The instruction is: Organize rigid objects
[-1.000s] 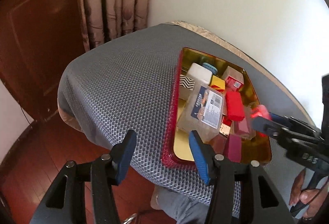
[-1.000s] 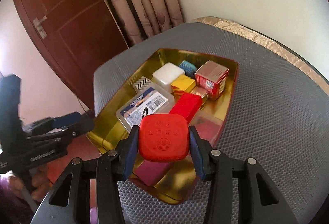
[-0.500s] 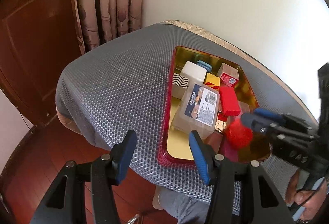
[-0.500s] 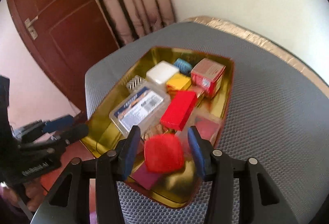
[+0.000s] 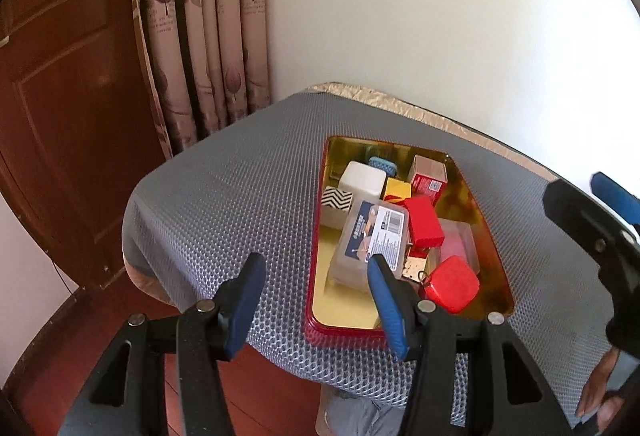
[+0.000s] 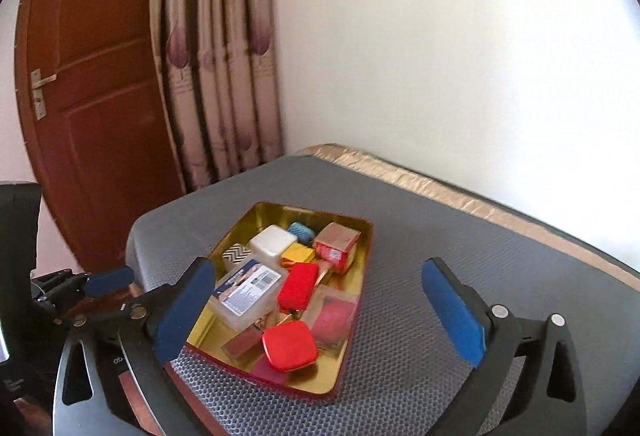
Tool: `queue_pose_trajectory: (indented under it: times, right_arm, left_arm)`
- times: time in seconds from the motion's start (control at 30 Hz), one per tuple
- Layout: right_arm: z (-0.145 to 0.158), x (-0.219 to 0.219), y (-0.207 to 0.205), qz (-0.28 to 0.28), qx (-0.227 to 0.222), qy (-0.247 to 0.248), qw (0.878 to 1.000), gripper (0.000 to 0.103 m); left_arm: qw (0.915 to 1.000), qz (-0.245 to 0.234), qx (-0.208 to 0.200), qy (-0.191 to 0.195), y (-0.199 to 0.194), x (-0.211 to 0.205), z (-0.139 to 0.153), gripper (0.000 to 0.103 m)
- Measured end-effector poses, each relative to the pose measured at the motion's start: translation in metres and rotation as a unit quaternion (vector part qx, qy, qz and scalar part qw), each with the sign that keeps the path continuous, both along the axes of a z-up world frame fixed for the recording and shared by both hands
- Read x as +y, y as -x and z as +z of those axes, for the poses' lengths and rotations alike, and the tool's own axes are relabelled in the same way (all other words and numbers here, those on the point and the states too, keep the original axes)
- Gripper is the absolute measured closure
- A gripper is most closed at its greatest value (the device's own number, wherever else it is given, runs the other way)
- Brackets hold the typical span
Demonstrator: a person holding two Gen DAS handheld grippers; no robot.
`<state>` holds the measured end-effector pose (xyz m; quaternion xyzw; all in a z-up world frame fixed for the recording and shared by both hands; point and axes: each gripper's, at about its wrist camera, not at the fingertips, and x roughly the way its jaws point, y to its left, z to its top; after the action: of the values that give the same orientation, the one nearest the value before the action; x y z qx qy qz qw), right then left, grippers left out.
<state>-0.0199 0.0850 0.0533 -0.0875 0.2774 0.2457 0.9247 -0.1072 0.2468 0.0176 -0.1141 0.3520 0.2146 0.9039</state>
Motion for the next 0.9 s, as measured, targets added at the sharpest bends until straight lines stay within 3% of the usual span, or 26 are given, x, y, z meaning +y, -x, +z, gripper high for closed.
queue_pose_trajectory:
  times: [0.3,0.6,0.9]
  right_arm:
    - [0.003,-0.017,0.017,-0.052,-0.032,-0.004,0.998,0.000]
    - [0.003,-0.018,0.026,-0.054,-0.018,-0.008,0.998,0.000]
    - [0.015,-0.024,0.034,-0.056,-0.032,-0.022,0.998,0.000]
  left_arm:
    - [0.9998,-0.002,-0.017,-0.013,0.003,-0.009,0.004,0.049]
    - [0.9984,-0.016,-0.048,-0.024,0.010,-0.020,0.014,0.049]
    - [0.9959,-0.016,-0.064,-0.061,0.017,-0.029,0.023,0.049]
